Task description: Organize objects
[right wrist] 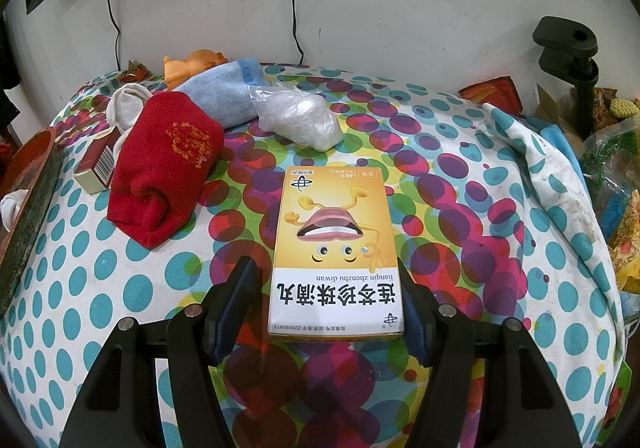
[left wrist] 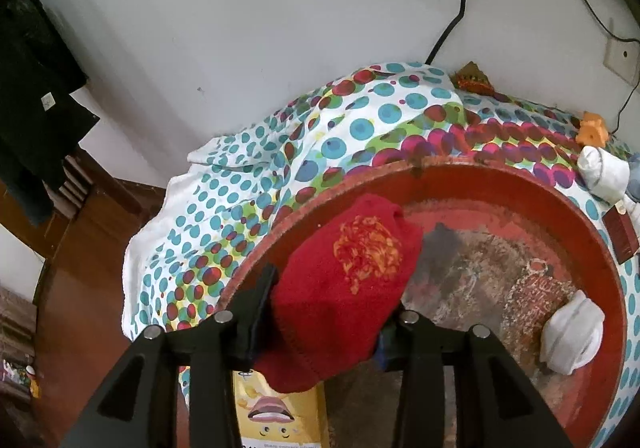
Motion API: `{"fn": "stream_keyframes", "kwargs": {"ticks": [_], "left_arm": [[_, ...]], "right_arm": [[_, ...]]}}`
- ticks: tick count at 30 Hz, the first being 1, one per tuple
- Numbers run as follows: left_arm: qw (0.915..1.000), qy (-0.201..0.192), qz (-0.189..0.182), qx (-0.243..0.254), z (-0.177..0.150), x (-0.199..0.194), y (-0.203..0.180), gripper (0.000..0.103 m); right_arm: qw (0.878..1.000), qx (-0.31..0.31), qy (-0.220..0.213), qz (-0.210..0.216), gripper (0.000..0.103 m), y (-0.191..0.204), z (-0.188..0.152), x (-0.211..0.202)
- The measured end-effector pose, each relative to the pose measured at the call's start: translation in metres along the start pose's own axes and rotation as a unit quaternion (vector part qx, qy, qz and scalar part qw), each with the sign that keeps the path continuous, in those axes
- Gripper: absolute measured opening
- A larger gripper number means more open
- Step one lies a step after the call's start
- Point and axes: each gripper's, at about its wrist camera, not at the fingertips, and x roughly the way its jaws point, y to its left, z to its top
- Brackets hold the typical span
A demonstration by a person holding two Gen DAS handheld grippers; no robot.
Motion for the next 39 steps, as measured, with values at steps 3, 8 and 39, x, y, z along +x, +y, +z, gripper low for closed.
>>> {"fn": "stream_keyframes", "kwargs": {"ticks": [3,8,39], "left_arm": [[1.0000,-0.001,-0.007,-0.004,-0.002,0.000,0.001,0.055],[1.0000,0.002,-0.009,-0.002,-0.005,-0.001,0.003,0.057],[0.9923,-0.081,-0.093,-0.013,-0.171,-0.136,-0.047,0.057]], "right_arm": [[1.000,0.000,0.000,0.000,0.063,-0.001,0.000,0.000],[1.000,0.000,0.000,0.000,0.064,-0.001,0.000,0.000],[1.000,0.008,-0.001,-0.003,0.067,-0.004,-0.002,-0.001]]}}
